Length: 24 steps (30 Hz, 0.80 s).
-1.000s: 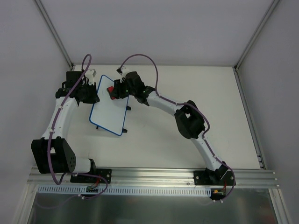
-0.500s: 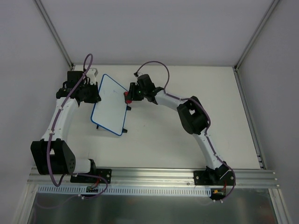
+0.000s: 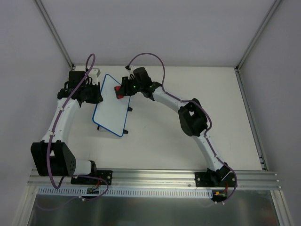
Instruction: Erase the whiteboard
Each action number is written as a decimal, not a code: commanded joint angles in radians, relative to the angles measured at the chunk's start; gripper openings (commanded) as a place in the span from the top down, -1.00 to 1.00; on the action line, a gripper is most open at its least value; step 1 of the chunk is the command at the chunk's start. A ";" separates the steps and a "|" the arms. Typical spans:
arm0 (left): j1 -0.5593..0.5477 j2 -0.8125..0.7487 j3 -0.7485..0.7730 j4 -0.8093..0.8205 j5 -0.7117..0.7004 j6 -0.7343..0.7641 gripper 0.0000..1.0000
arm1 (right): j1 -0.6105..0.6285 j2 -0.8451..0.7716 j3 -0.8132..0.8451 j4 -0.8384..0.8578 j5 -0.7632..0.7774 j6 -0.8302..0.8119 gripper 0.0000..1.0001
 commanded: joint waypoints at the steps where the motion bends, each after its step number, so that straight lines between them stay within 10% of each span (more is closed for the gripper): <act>1: -0.094 0.093 -0.095 -0.299 0.156 0.053 1.00 | 0.035 -0.006 0.071 0.017 -0.096 -0.072 0.98; 24: -0.137 0.086 -0.063 -0.305 0.139 0.053 1.00 | 0.114 -0.020 0.124 -0.124 -0.099 -0.186 0.98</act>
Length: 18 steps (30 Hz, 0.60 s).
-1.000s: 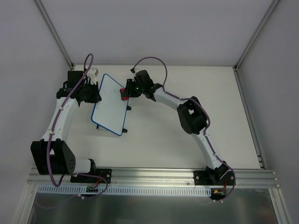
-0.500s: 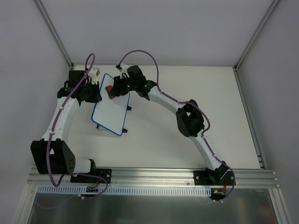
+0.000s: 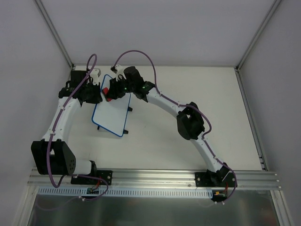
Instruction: Erase the whiteboard
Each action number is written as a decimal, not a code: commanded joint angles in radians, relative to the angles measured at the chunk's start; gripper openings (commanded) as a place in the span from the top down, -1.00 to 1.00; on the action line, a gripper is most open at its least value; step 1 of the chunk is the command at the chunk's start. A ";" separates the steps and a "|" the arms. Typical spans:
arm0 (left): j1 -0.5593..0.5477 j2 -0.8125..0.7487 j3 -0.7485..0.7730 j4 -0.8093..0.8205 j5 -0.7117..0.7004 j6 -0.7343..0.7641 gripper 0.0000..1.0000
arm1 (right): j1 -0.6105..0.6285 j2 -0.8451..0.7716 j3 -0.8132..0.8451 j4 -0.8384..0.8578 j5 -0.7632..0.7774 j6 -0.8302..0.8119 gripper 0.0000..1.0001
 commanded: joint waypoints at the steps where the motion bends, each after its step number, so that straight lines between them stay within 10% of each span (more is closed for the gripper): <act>1: -0.121 0.069 -0.083 -0.286 0.188 0.055 1.00 | 0.001 -0.013 -0.026 -0.063 0.017 0.049 0.98; 18: -0.124 0.073 -0.083 -0.291 0.170 0.066 1.00 | -0.115 0.056 -0.138 -0.134 0.101 0.244 0.99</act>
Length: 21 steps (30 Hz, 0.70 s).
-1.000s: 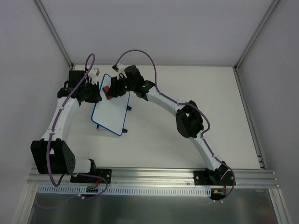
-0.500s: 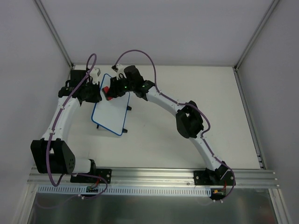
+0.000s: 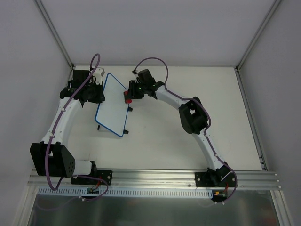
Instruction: Erase the whiteboard
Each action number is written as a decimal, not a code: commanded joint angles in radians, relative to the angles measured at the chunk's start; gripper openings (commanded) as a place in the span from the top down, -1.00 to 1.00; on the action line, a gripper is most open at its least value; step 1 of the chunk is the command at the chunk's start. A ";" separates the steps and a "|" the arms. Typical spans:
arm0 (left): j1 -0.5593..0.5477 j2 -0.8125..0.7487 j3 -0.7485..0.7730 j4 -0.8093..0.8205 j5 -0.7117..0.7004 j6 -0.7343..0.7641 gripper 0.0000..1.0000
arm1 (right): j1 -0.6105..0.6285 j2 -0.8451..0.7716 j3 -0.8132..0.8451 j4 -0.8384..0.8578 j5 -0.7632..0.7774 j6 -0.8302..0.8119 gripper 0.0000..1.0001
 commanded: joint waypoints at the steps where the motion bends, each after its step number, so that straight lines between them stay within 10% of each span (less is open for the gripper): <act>1: -0.078 0.094 -0.093 -0.288 0.162 0.051 1.00 | 0.029 0.017 -0.017 -0.025 0.003 0.035 0.99; 21: -0.078 0.093 -0.105 -0.288 0.157 0.057 1.00 | 0.092 -0.038 0.132 0.015 -0.133 -0.235 0.98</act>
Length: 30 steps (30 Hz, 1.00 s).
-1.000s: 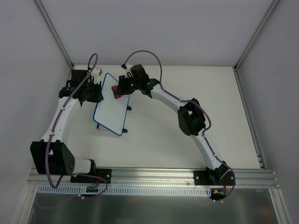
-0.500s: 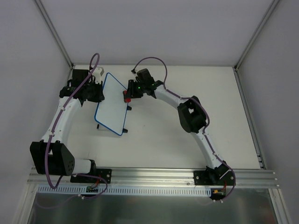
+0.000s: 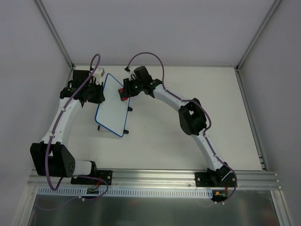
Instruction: Erase the whiteboard
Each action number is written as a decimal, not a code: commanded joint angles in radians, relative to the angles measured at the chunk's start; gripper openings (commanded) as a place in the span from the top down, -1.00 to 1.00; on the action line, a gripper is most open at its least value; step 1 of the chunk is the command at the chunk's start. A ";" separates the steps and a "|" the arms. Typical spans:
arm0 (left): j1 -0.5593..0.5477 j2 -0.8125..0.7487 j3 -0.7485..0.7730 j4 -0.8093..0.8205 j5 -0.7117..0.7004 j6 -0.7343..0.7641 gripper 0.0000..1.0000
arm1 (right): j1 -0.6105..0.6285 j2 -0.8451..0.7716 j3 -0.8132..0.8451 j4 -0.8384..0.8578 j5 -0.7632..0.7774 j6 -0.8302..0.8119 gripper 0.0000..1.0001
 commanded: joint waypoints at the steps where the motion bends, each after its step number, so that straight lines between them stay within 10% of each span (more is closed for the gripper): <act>1: -0.078 0.093 -0.105 -0.283 0.162 0.053 1.00 | 0.071 -0.041 0.049 0.044 -0.106 -0.059 0.98; 20: -0.078 0.100 -0.108 -0.281 0.124 0.045 1.00 | 0.149 -0.104 0.011 0.034 -0.131 -0.172 0.97; 30: -0.078 0.114 -0.092 -0.283 0.049 0.056 1.00 | 0.112 -0.368 -0.390 0.151 -0.059 -0.126 0.99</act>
